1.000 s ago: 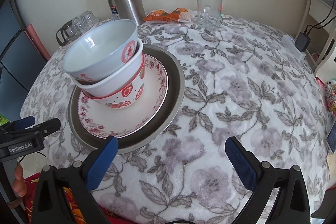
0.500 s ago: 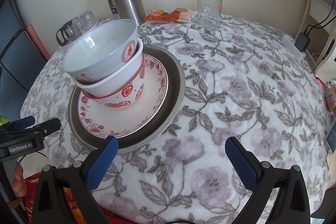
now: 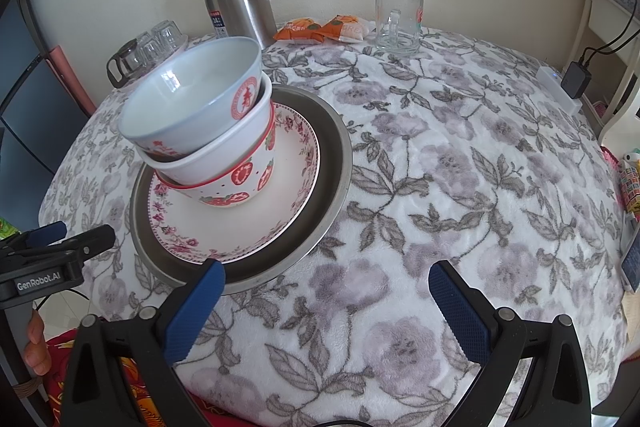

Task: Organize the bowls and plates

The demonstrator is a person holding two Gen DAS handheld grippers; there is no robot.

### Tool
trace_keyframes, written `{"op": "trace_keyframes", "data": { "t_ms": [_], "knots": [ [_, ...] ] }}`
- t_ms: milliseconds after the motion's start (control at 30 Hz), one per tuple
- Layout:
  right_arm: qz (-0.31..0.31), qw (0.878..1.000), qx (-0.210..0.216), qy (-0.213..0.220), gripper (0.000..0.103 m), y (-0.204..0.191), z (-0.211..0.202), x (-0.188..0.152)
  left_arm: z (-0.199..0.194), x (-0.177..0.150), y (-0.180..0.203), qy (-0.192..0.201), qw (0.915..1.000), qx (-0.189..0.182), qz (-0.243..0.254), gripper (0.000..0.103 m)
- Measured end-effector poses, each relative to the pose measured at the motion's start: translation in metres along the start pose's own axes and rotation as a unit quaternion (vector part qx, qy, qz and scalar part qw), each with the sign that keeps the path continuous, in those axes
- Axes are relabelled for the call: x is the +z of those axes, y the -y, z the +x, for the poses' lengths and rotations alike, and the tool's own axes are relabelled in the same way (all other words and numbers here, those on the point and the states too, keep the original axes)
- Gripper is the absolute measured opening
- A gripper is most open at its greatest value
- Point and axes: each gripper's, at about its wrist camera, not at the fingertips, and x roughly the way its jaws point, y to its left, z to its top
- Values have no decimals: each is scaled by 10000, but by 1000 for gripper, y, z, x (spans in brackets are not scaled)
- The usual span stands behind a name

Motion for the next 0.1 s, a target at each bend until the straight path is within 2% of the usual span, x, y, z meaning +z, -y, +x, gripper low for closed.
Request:
{"op": "trace_keyframes", "data": {
  "t_ms": [100],
  "knots": [
    [1,10000,-2,-1,103,0,0,0,-6,0,0,130,9999,-21,-16,100]
  ]
}}
